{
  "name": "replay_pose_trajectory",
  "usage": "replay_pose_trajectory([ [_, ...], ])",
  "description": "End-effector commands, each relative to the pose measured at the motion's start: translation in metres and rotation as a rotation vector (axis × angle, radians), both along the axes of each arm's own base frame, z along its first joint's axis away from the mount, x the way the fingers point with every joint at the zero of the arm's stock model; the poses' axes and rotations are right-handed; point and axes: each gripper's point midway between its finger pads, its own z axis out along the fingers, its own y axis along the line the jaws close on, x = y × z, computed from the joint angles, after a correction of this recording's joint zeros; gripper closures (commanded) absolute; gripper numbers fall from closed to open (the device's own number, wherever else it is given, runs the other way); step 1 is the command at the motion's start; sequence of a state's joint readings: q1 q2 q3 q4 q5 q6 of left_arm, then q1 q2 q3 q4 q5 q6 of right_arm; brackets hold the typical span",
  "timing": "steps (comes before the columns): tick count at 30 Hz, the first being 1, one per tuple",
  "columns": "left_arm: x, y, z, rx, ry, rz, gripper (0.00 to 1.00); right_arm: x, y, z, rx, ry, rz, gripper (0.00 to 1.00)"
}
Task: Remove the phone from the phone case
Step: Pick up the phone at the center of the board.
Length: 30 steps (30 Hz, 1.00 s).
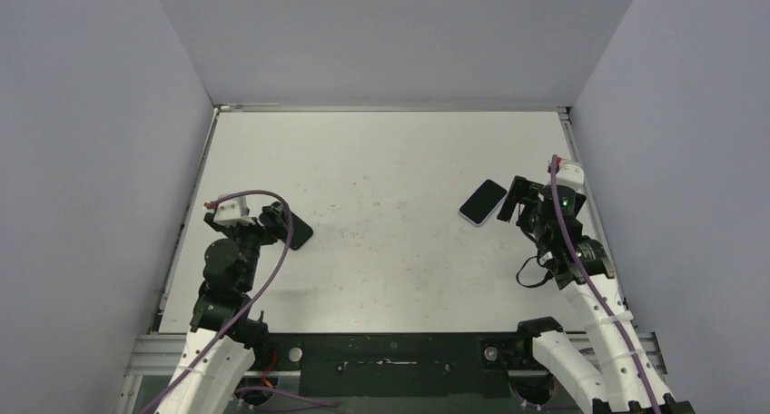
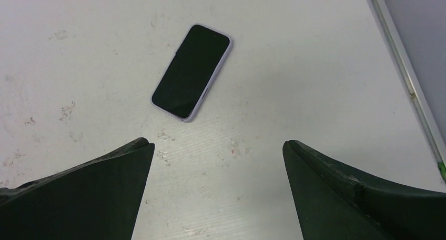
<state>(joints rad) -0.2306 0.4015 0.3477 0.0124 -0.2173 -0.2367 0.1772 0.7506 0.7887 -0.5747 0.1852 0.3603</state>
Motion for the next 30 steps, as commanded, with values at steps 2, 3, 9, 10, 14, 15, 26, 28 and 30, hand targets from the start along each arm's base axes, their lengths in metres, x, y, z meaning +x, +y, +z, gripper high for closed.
replay_pose_trajectory([
  [2, -0.001, -0.003, 0.03, -0.037, -0.094, -0.003, 0.03, 0.007, 0.001, 0.009, 0.112, 0.027, -0.113, 0.0],
  [3, -0.001, -0.004, 0.03, -0.039, -0.095, -0.005, 0.03, 0.01, 0.005, 0.007, 0.12, 0.023, -0.09, 0.0],
  [9, -0.003, -0.017, 0.031, -0.05, -0.104, -0.055, 0.03, 0.031, 0.026, -0.009, 0.166, 0.067, -0.01, 0.0],
  [10, -0.004, -0.019, 0.031, -0.052, -0.104, -0.063, 0.03, 0.035, 0.027, -0.017, 0.176, 0.098, -0.028, 0.0],
  [14, -0.005, -0.022, 0.032, -0.055, -0.109, -0.073, 0.03, 0.057, 0.033, -0.047, 0.204, 0.199, -0.076, 0.0],
  [15, -0.006, -0.022, 0.033, -0.059, -0.113, -0.075, 0.03, 0.063, 0.033, -0.055, 0.201, 0.227, -0.094, 0.0],
  [26, -0.012, -0.028, 0.04, -0.073, -0.136, -0.104, 0.03, 0.139, 0.026, -0.109, 0.12, 0.439, -0.349, 0.0],
  [28, -0.012, -0.028, 0.04, -0.076, -0.14, -0.105, 0.03, 0.151, 0.024, -0.117, 0.099, 0.458, -0.374, 0.0],
  [30, -0.013, -0.029, 0.041, -0.078, -0.145, -0.111, 0.03, 0.157, 0.022, -0.126, 0.07, 0.493, -0.391, 0.0],
])
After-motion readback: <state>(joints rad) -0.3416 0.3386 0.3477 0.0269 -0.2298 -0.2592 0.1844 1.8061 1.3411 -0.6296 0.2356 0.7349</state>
